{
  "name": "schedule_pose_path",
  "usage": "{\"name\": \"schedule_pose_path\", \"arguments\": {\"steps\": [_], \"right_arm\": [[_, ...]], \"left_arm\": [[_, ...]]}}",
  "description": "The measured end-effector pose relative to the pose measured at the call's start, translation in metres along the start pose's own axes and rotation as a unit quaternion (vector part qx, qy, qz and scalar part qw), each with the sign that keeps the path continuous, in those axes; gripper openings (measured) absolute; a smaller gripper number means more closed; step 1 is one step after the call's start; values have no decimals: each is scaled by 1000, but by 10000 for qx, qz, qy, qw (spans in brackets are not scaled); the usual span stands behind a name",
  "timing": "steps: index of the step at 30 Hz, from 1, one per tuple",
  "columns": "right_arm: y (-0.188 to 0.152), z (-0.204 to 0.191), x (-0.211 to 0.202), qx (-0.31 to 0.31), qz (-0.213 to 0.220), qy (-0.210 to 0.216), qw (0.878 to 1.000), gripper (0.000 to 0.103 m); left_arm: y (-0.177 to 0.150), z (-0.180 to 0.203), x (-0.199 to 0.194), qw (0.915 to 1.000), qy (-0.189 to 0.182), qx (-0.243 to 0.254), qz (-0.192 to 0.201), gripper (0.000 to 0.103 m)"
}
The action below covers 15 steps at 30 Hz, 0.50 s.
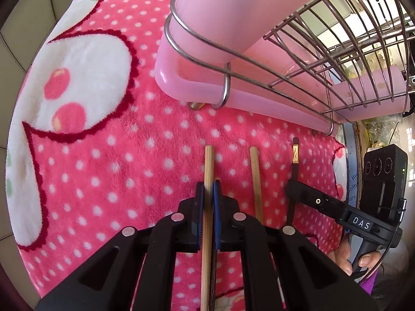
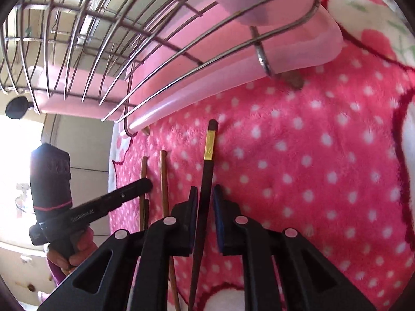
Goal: Organize utensils
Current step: 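Close the left tool on a wooden chopstick while the right tool grasps a gold-tipped chopstick, then raise both chopsticks upright over the pink cup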
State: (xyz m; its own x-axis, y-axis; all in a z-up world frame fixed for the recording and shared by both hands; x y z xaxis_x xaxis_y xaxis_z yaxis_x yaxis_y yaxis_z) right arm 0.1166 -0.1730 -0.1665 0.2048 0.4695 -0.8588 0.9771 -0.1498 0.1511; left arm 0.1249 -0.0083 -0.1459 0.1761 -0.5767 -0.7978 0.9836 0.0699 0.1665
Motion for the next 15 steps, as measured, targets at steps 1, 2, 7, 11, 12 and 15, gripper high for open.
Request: {"name": "schedule_pose_path", "arguments": {"steps": [1,2,7,11,12,15], "right_arm": [[0,1,-1,-7,20,31,10000,9],[-1,2,-2,-5,39,52,10000,9],[-8,11,-25,-49,284,43,9996,8],[-16,10,-52,-157,642,36,9978,8],[-18,9,-59,-188,720,21,9972,8],[-26,5,-80,-302,1012,-18,9944,7]], "left_arm": [[0,0,1,10000,5,6,4,7],[1,-1,-1,10000,7,19,1,7],[-1,2,-1,9999,34,95,65,7],[-8,8,-10,9993,-29,284,236,6],[-10,11,-14,9989,-17,354,306,6],[-16,19,-27,9971,-77,524,546,6]]}}
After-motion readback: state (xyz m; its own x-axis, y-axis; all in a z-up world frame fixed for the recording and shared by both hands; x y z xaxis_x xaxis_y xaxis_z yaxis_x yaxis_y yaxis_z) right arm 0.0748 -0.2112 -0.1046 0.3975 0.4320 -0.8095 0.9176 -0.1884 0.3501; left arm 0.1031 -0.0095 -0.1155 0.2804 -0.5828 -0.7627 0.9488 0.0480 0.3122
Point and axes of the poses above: each gripper's, at about its wrist camera, not at the fingertips, and x roughly the way its jaws point, z to its right, y to its top, the point moved 3 cm from there along x, roughly the way its jaws point, and after that the axes turned 14 degrees about -y, right-handed, at the moved point
